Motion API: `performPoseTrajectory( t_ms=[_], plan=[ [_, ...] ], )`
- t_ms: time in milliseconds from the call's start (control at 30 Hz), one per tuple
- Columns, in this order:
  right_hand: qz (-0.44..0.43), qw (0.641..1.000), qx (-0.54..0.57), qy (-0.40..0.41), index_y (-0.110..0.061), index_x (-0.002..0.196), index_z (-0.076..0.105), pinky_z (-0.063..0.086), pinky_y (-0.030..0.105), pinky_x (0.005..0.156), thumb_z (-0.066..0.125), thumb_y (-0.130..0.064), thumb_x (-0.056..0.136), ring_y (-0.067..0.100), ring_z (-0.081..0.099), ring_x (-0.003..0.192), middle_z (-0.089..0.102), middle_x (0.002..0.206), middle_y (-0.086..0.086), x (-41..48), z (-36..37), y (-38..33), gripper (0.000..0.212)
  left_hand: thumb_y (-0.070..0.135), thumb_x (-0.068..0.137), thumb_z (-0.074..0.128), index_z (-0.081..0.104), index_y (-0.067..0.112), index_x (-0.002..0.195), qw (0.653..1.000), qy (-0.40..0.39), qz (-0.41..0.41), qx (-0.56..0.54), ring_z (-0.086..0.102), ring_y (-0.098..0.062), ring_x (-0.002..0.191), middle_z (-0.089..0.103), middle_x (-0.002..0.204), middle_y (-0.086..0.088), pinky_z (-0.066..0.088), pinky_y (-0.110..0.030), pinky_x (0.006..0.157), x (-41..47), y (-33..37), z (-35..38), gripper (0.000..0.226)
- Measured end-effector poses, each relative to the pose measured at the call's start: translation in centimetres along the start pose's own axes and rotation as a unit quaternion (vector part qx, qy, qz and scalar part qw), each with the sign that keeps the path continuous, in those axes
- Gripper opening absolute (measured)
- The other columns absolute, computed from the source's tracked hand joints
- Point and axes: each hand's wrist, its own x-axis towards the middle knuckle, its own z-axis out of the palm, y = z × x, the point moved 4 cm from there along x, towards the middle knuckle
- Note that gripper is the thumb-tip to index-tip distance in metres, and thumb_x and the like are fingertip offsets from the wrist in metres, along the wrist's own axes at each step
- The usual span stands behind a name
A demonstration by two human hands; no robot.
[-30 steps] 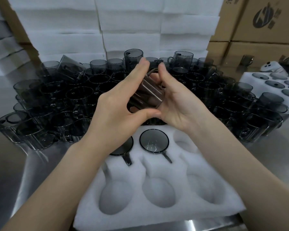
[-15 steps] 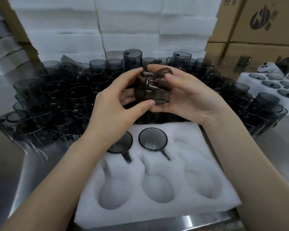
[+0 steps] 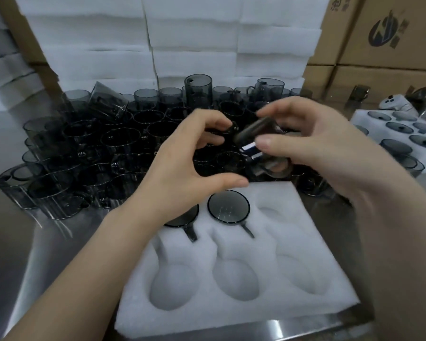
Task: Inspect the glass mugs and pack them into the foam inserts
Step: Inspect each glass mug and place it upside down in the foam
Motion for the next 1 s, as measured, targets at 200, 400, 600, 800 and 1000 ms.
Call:
performPoseTrajectory(
  t_ms=[200,400,600,800,1000],
  plan=[
    [0.014,0.960,-0.272,-0.060,-0.049,0.104,0.061,0.054,0.025,0.067,0.080,-0.045,0.061,0.004,0.064,0.074,0.062,0.097,-0.026,-3.7,-0.8,-0.2,0.047,0.032,0.091,0.059,0.068,0.019,0.095,0.999,0.027,-0.032,0.019,0.066,-0.012,0.087,0.067,0.093,0.005,0.053,-0.030,0.082,0.0,-0.7,0.2,0.017],
    [-0.005,0.942,-0.330,-0.051,-0.047,0.111,0.054,0.034,0.007,0.080,0.070,-0.034,0.074,-0.003,0.044,0.103,0.049,0.104,-0.026,-4.2,1.0,1.2,0.043,0.030,0.092,0.055,0.070,0.017,0.089,0.998,0.015,-0.039,0.039,0.067,-0.018,0.082,0.069,0.085,0.003,0.053,-0.039,0.077,0.1,-1.0,0.2,0.020],
    [-0.024,0.916,-0.391,-0.085,-0.042,0.117,0.047,0.029,0.011,0.088,0.059,-0.030,0.080,0.006,0.035,0.107,0.041,0.109,-0.024,-4.6,2.3,1.3,0.041,0.029,0.092,0.055,0.070,0.024,0.087,0.998,0.015,-0.041,0.049,0.067,-0.016,0.080,0.069,0.084,0.009,0.051,-0.034,0.074,0.1,-1.1,0.2,0.017],
    [-0.027,0.907,-0.417,-0.051,-0.039,0.117,0.044,0.029,0.023,0.091,0.048,-0.034,0.082,0.011,0.034,0.104,0.039,0.110,-0.018,-4.9,3.1,2.2,0.035,0.029,0.092,0.055,0.071,0.023,0.086,0.998,0.015,-0.047,0.049,0.067,-0.013,0.080,0.069,0.084,0.013,0.052,-0.032,0.073,0.0,-1.3,0.2,0.019],
    [-0.010,0.879,-0.467,-0.093,-0.041,0.125,0.043,0.029,0.029,0.101,0.036,-0.040,0.081,0.002,0.036,0.110,0.035,0.122,-0.021,-4.7,3.2,2.8,0.045,0.031,0.091,0.054,0.072,0.022,0.086,0.997,0.005,-0.049,0.055,0.067,-0.013,0.079,0.070,0.082,0.009,0.052,-0.034,0.074,0.0,-1.4,0.3,0.020]
  ],
)
